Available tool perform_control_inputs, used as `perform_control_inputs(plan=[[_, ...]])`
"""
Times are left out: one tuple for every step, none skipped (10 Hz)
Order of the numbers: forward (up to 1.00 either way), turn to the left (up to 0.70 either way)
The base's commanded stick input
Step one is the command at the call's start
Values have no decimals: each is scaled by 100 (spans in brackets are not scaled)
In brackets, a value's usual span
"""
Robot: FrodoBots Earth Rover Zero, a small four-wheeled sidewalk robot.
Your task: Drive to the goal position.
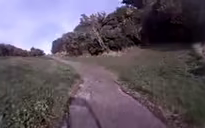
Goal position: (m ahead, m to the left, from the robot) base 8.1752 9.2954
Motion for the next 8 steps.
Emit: perform_control_inputs(plan=[[85,0],[85,0],[85,0],[85,0],[85,0],[85,0],[85,0],[85,0]])
